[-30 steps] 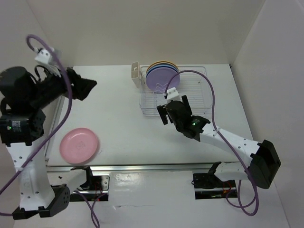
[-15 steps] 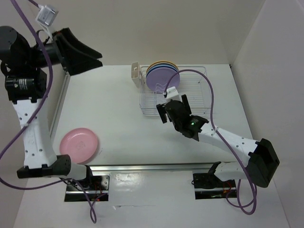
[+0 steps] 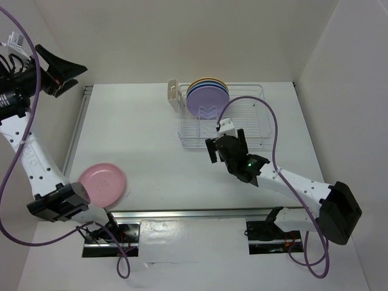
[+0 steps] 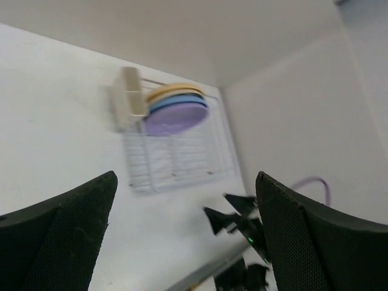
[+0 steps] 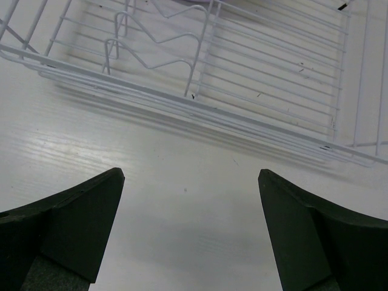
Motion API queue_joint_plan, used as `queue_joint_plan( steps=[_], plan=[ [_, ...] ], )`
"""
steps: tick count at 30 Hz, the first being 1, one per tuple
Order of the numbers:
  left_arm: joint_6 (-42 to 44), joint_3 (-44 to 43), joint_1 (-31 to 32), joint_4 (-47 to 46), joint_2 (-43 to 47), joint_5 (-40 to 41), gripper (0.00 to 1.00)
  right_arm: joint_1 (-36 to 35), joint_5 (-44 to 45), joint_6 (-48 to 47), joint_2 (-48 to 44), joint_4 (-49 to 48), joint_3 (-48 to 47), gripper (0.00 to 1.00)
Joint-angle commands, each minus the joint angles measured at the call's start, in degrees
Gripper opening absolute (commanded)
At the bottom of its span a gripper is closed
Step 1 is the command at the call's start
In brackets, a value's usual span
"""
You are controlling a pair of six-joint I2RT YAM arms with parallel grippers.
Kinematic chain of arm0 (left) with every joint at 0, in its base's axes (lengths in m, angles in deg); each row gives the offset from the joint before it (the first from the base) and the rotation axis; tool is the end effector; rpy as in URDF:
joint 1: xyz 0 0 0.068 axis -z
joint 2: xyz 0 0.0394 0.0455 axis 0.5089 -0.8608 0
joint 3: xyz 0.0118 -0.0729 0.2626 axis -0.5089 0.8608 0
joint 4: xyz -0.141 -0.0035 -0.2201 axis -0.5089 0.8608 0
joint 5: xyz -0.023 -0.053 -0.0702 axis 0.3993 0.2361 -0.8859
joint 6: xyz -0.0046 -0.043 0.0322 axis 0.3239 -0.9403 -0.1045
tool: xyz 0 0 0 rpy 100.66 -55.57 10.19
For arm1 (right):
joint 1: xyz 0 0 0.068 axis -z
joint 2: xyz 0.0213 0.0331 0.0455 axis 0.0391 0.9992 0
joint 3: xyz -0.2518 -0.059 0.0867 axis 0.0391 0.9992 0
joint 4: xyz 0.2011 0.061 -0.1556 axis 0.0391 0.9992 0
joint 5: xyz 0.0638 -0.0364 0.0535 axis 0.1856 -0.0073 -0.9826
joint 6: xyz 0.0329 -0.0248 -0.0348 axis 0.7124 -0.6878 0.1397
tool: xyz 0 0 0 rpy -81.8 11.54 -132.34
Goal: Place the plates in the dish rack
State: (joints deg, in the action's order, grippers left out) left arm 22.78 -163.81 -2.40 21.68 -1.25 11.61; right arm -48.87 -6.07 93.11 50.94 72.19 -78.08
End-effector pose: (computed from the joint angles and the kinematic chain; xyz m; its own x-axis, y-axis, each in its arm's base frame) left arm 0.2435 0.1195 0.5320 -0.4530 -0.6015 -0.6580 0.3055 0.5887 -0.7484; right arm 0.1955 0.1771 0.2556 -0.4195 -0.2855 -0.8617 -0.2134 0.9537 -0.2121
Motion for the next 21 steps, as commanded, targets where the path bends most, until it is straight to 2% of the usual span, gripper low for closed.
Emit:
queue_joint_plan(
  steps=[1, 4, 5, 6, 7, 8, 9, 11, 12, 13, 15, 16, 18, 20, 21],
  plan=[
    [12.2, -7.3, 0.3, 16.4, 1.7, 23.1, 1.00, 1.6, 0.3, 2.3, -4.6, -3.7, 1.6, 1.00],
    [13.3, -4.6, 0.3, 20.6, 7.8, 39.8, 1.00, 3.0, -0.3, 2.9, -5.3, -3.7, 1.6, 1.00],
    [13.3, 2.0, 0.3, 21.2, 10.3, 44.1, 1.00, 3.6, -0.9, 2.9, -5.9, -3.7, 1.6, 1.00],
    [12.2, 7.1, 1.2, 21.3, 13.1, 54.3, 1.00, 3.7, -0.9, 2.9, -5.9, -3.7, 1.6, 1.00],
    [10.5, 13.3, 1.2, 20.5, 19.8, 59.9, 1.00, 4.2, -1.7, 3.5, -6.4, -3.0, 1.1, 1.00],
    [9.7, 27.6, 1.8, 19.7, 23.6, 66.2, 1.00, 4.2, -2.2, 3.5, -6.4, -3.0, 1.1, 1.00],
    [8.0, 35.1, 1.8, 18.5, 27.3, 76.2, 1.00, 4.2, -3.0, 3.5, -6.4, -2.3, 0.3, 1.00],
    [5.3, 51.1, 1.8, 15.7, 35.6, 80.2, 1.00, 4.2, -3.8, 4.0, -7.0, -1.7, -0.2, 1.00],
    [3.9, 54.9, 1.8, 14.1, 37.6, 80.8, 1.00, 4.2, -4.5, 4.0, -7.0, -1.7, -0.2, 1.00],
    [4.0, 53.8, 1.8, 15.4, 37.6, 81.5, 1.00, 4.2, -4.5, 4.0, -7.7, -1.2, -0.2, 1.00],
    [6.7, 52.6, 1.8, 11.4, 33.4, 81.0, 1.00, 4.2, -4.0, 4.0, -8.3, -0.7, -0.2, 1.00],
    [6.7, 51.3, 1.8, 11.9, 31.0, 82.8, 1.00, 4.2, -4.0, 4.0, -8.3, -0.7, -0.2, 1.00],
    [12.2, 49.1, 2.7, 9.7, 26.6, 85.8, 1.00, 4.2, -4.0, 4.0, -9.0, -0.1, -0.2, 1.00],
    [13.5, 47.6, 3.3, 7.4, 22.6, 92.0, 1.00, 4.2, -4.0, 4.6, -9.5, 1.5, -0.2, 1.00],
    [15.3, 46.8, 3.3, 6.1, 21.2, 92.0, 1.00, 4.2, -3.5, 4.6, -9.5, 1.5, -0.2, 1.00]
  ],
)
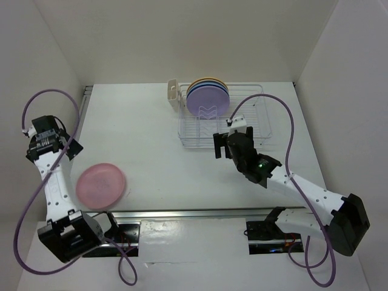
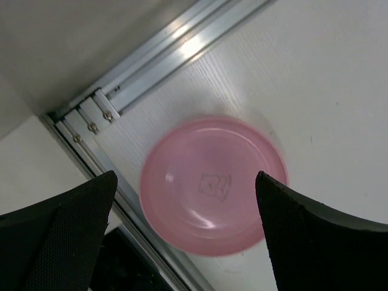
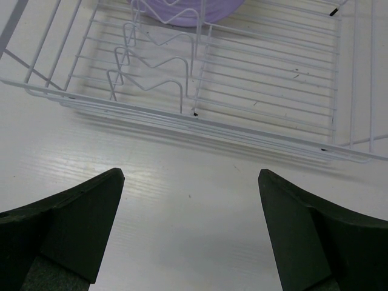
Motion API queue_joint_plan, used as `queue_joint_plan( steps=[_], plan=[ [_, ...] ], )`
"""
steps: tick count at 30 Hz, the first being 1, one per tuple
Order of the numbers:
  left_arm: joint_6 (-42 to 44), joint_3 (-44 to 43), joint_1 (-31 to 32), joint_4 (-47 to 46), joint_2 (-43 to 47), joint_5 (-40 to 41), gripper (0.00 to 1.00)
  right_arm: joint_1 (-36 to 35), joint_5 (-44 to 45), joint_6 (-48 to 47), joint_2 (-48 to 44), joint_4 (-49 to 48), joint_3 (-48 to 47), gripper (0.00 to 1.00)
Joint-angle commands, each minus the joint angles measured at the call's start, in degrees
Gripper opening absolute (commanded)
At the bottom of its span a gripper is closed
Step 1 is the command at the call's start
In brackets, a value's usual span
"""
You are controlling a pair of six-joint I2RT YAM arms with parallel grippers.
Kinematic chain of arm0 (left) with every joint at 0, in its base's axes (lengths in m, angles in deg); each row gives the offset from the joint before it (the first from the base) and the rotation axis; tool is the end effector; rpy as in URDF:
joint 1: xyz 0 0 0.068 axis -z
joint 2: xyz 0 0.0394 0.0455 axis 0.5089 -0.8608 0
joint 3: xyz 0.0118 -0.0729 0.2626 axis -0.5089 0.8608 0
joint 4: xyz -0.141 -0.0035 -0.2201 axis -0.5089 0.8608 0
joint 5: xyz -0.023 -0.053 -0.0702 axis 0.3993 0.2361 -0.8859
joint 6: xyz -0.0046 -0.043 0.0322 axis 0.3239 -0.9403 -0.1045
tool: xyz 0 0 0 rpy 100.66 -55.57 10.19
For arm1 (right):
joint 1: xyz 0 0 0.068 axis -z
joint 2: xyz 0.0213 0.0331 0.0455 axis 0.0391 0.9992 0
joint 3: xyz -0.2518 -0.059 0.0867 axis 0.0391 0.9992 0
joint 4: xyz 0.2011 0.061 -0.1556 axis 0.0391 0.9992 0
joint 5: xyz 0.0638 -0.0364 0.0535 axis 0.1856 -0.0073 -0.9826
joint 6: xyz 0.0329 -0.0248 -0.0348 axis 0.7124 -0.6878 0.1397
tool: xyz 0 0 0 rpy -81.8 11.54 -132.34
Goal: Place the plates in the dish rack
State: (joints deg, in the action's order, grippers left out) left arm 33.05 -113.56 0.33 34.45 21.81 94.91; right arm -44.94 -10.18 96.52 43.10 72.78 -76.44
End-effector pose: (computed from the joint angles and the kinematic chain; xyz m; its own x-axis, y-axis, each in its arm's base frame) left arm 0.1733 0.1137 0.3330 -0.2943 -0.6880 -0.6634 -0.8865 0.4559 -0.0795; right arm 0.1890 0.1494 0.2760 -0.3943 -0.1401 -0.9082 -0.1757 0.9816 -0.0752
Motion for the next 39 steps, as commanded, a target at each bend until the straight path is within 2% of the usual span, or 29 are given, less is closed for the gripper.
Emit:
queue_joint_plan(
  steps=[1, 5, 10, 13, 16, 19, 23, 29, 39],
  plan=[
    [5.7, -4.0, 0.6, -7.3, -3.6, 9.2, 1.00, 0.2, 1.7, 1.2, -1.6, 0.9, -1.8, 1.00],
    [11.1, -4.0, 0.6, -9.2, -12.0, 4.3, 1.00, 0.2, 3.4, 1.8, -3.2, 2.2, -0.5, 1.00],
    [21.7, -4.0, 0.6, -11.6, -19.3, -8.5, 1.00, 0.2, 6.2, 2.8, -4.5, 3.2, 0.5, 1.00],
    [26.3, -4.6, 0.6, -10.1, -23.7, -12.2, 1.00, 0.2, 7.9, 3.5, -4.5, 4.7, 0.5, 1.00],
    [31.3, -4.0, 0.6, -9.4, -25.1, -16.3, 1.00, 0.2, 9.4, 5.5, -3.9, 6.9, 0.5, 1.00],
    [35.4, -2.2, 0.6, -8.2, -25.1, -15.6, 1.00, 0.2, 10.8, 6.7, -3.9, 9.2, 0.5, 1.00],
    [41.5, -0.8, 0.6, -7.6, -25.1, -19.1, 1.00, 0.2, 12.3, 7.3, -3.9, 10.3, 1.1, 1.00],
    [44.3, -0.8, 0.6, -7.1, -27.8, -28.4, 1.00, 0.8, 12.8, 7.3, -1.5, 10.3, 0.5, 1.00],
    [48.9, 3.7, 0.6, -7.1, -27.8, -24.1, 1.00, 0.8, 13.9, 9.3, 0.1, 12.4, 0.5, 1.00]
  ],
)
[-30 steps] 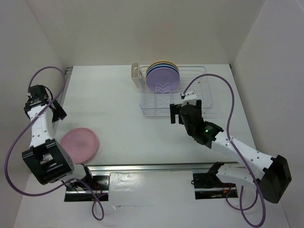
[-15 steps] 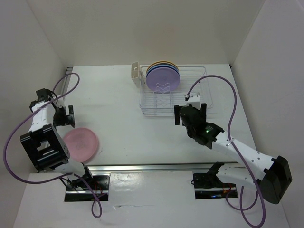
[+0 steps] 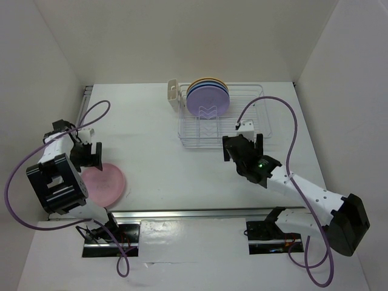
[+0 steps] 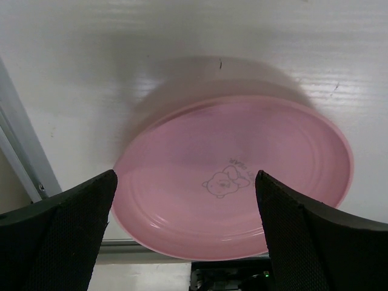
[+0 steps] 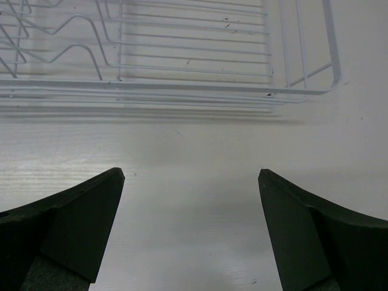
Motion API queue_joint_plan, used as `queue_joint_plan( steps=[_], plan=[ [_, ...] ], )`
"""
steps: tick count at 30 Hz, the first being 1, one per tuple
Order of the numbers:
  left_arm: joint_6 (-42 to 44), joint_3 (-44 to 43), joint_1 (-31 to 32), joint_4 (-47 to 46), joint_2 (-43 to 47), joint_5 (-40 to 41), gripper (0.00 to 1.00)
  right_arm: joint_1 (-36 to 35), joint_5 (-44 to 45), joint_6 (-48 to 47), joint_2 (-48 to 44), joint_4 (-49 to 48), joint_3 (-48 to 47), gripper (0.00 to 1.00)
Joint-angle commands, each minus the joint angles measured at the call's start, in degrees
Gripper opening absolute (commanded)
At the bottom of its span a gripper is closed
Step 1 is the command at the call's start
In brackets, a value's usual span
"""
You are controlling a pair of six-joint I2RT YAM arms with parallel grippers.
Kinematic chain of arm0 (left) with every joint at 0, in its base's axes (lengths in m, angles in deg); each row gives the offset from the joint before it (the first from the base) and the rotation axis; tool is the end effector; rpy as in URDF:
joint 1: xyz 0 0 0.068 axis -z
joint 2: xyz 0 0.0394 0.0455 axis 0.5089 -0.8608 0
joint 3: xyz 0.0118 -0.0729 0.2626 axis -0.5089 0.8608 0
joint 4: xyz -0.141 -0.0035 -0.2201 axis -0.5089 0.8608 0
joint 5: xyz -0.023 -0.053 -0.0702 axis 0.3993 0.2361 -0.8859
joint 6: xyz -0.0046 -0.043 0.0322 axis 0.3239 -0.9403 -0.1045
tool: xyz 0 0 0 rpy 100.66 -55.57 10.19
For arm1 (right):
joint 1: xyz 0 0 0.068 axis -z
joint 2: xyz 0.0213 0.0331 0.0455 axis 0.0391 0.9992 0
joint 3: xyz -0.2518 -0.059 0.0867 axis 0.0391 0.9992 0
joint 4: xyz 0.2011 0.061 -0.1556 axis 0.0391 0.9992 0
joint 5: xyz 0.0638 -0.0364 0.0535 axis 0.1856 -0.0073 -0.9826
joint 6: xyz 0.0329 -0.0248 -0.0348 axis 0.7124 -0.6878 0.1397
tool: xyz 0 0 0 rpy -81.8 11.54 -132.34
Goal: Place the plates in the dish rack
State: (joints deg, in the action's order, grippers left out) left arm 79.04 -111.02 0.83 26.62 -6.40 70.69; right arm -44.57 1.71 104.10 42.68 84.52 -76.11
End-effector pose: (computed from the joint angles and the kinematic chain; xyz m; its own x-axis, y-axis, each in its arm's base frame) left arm 0.2590 0.1435 0.2085 -0.9398 -0.1827 -0.2889 -0.1858 0.9824 -0.0169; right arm 0.1813 0.1323 0.2609 -0.4886 -0.1286 -0.8630 0.0499 0.9833 -0.1748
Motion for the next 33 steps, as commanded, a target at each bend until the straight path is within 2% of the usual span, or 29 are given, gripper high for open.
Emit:
queue_joint_plan(
  steps=[1, 13, 24, 33],
  plan=[
    [3.5, 1.2, 0.1, 0.0, 0.5, 0.1, 1.00, 0.4, 2.0, 1.7, 0.5, 0.6, 0.2, 1.00],
    [5.8, -0.6, 0.1, -3.8, -2.9, 2.0, 1.00, 2.2, 1.0, 2.8, 2.8, 0.6, 0.2, 1.00],
    [8.1, -4.7, 0.1, -5.0, -8.5, -5.3, 0.98, 3.2, 1.0, 3.3, 4.4, 1.7, -0.3, 1.00],
    [9.8, -1.9, 0.1, -3.8, -8.4, -4.0, 0.97, 5.0, 0.5, 3.3, 5.5, 1.7, -0.9, 1.00]
  ],
)
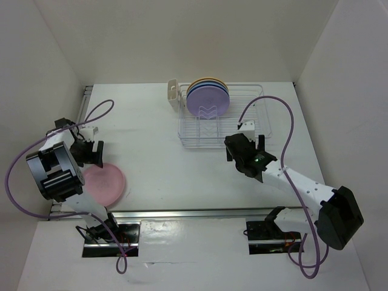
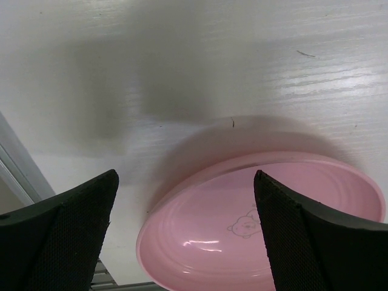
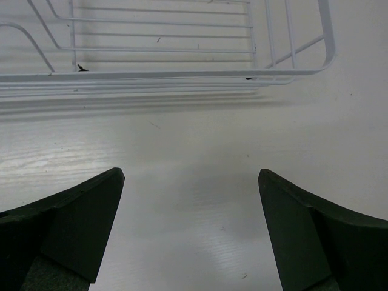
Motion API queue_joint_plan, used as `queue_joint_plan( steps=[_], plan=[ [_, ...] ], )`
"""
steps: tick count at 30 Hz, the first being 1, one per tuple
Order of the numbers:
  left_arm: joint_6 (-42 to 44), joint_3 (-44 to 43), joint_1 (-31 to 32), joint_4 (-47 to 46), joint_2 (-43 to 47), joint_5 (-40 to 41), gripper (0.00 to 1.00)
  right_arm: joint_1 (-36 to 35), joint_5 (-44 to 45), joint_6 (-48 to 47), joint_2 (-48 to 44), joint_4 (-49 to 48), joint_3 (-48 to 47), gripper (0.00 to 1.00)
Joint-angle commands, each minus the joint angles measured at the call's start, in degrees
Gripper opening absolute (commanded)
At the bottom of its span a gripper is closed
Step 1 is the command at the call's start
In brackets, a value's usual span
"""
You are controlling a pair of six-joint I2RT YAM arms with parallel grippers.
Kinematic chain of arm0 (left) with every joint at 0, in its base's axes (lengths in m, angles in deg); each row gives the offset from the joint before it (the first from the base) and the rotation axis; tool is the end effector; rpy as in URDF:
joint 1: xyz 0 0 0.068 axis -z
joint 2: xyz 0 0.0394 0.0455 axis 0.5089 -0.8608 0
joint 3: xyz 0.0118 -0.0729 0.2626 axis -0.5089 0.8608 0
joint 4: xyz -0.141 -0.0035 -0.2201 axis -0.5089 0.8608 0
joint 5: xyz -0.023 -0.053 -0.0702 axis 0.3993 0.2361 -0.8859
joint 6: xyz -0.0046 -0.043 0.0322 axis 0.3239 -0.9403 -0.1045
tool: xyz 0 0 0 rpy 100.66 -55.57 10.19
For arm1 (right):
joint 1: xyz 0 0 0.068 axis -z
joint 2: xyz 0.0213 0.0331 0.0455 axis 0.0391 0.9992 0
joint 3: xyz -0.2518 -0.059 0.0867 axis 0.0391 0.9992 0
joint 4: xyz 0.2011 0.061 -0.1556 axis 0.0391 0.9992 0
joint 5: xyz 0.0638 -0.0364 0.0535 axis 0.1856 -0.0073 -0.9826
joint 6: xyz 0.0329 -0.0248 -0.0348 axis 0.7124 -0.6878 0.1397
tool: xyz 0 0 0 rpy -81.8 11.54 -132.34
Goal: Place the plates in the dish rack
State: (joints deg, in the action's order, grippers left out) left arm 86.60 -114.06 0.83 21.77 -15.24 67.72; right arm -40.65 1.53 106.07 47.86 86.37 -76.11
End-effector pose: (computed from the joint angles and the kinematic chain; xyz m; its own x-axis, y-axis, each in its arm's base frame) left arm 0.2868 0.1573 0.1805 -0.9537 -0.0540 -0.2958 -0.0470 0.9984 -0.0309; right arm 0.1978 0.1260 0.2397 -0.5736 -0.1250 -0.8095 0.1135 0.9666 -0.2298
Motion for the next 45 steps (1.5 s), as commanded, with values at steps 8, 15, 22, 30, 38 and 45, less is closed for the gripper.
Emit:
queue_joint_plan(
  steps=[8, 15, 22, 30, 38, 45],
  plan=[
    [2.9, 3.1, 0.1, 1.0, 0.4, -2.7, 0.91, 2.1, -0.5, 1.4, 0.4, -0.2, -0.9, 1.00],
    [2.3, 4.2, 0.1, 1.0, 0.4, -2.2, 0.90, 3.2, -1.1, 0.8, 0.4, -0.7, -0.9, 1.00],
    [0.9, 4.2, 1.3, -0.9, 0.4, -2.7, 0.80, 3.2, -1.1, 0.8, 0.4, -0.7, -0.9, 1.00],
    [-0.9, 4.7, 5.2, -1.4, -1.3, -1.3, 0.69, 3.7, -1.1, 0.8, 0.4, -0.7, -0.9, 1.00],
    [-2.0, 3.7, 7.0, -2.6, -2.4, -2.0, 0.35, 3.7, -1.1, 1.4, 0.4, -0.7, -0.3, 1.00],
    [-3.6, 3.1, 9.6, -3.8, -4.0, 0.6, 0.03, 3.7, -1.1, 1.4, -0.2, -0.7, -0.3, 1.00]
  ],
)
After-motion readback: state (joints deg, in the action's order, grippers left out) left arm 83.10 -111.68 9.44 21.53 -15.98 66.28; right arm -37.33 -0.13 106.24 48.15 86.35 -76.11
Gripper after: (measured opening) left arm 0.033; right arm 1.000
